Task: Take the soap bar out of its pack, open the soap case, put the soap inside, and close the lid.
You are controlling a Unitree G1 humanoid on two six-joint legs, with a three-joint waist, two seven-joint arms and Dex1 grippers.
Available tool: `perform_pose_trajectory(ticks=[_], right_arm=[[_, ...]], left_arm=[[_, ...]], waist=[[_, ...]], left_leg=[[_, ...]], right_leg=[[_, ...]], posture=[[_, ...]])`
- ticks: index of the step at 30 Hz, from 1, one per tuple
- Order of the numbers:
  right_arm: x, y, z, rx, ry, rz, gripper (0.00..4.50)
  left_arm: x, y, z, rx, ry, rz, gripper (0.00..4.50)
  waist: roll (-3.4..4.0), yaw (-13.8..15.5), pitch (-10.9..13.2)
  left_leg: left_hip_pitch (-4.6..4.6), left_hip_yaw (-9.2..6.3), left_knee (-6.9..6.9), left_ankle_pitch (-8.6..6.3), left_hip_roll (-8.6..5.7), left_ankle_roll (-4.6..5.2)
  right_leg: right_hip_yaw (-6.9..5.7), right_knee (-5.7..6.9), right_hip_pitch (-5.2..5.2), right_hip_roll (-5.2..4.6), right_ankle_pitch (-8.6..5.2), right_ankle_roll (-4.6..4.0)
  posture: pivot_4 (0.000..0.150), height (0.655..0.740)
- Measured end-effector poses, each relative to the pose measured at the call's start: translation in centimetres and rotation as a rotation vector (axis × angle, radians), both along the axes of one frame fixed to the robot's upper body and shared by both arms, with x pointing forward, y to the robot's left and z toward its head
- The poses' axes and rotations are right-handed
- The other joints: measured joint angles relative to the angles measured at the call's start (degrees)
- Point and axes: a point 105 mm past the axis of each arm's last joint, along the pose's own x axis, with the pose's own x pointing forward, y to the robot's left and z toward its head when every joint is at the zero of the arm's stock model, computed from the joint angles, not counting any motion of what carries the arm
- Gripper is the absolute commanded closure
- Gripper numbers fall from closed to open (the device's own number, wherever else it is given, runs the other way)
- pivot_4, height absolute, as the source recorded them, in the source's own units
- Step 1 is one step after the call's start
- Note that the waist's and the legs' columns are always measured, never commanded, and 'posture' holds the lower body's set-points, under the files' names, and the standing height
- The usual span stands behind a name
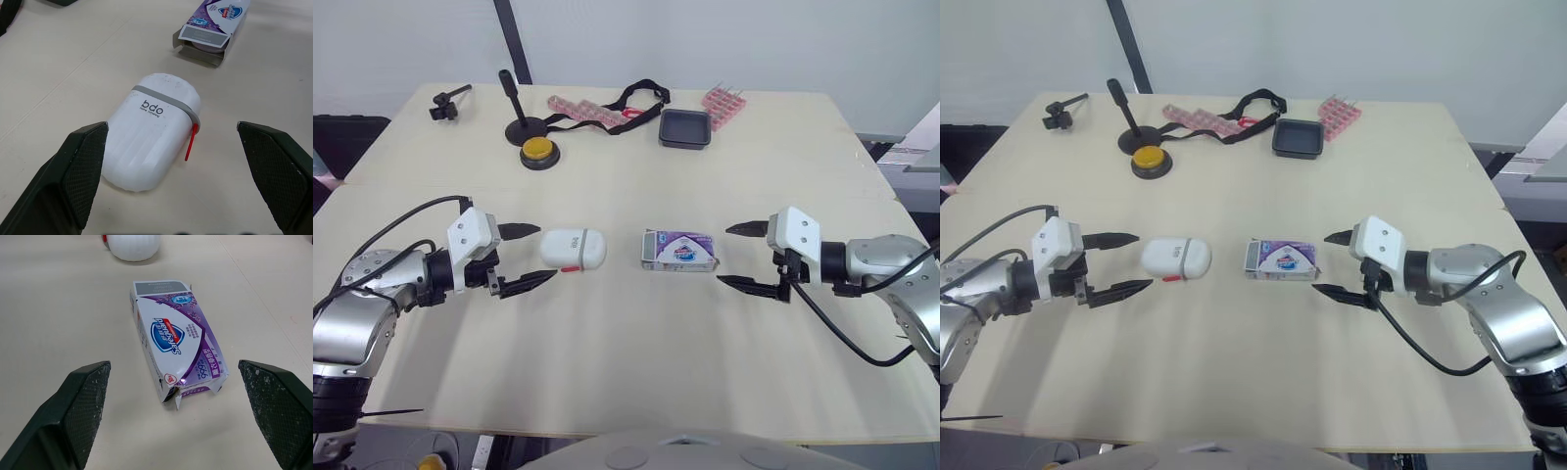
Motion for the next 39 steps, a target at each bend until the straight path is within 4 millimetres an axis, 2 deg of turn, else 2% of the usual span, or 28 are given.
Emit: perform_pose_trajectory(ticks=[6,20,24,33,39], right_arm=[[-0.1,-0.6,-0.3,-0.027,0.002,-0.016,0.0],[0.7,-0.7,-0.2,-0.053,-0.047,-0.03,0.0],[1.4,-0.1,0.0,-0.029,-0.041,-0.031,0.0],[2.6,1.5,-2.3,-0.129,0.025,0.004,0.0],[3.6,1.7,-2.4,-0.131,0.043,-0.006,0.0]], left_arm=[[-0.2,-0.5,-0.4,0.0,0.017,-0.027,0.02],[-0.4,-0.4,-0.7,-0.002,0.032,-0.042,0.02],[-0.4,-0.3,-0.7,-0.001,0.028,-0.042,0.02],[-0.7,-0.8,-1.3,-0.016,0.04,-0.037,0.02],[-1.3,-1.3,-1.7,-0.027,0.045,-0.024,0.02]], waist=[[0.0,0.11,0.0],[0.0,0.06,0.0],[0.0,-0.16,0.0],[0.0,0.0,0.0],[0.01,-0.07,0.0]], left_leg=[[-0.01,0.0,0.02,0.0,0.0,0.01],[0.0,0.0,0.03,0.01,0.0,0.02],[0.02,0.0,0.05,0.01,0.0,0.02],[0.0,0.0,0.09,0.01,0.0,0.02],[-0.01,0.0,0.11,0.01,0.0,0.02]], right_leg=[[0.0,0.0,0.0,-0.01,0.0,0.0],[0.0,0.03,0.0,-0.01,0.0,0.0],[0.01,0.08,0.0,0.0,0.0,-0.01],[-0.01,0.09,0.0,0.0,0.0,-0.01],[0.0,0.13,0.0,0.01,0.0,-0.01]], posture=[[0.15,0.7395],[0.15,0.7395],[0.15,0.7395],[0.15,0.7395],[0.15,0.7395]])
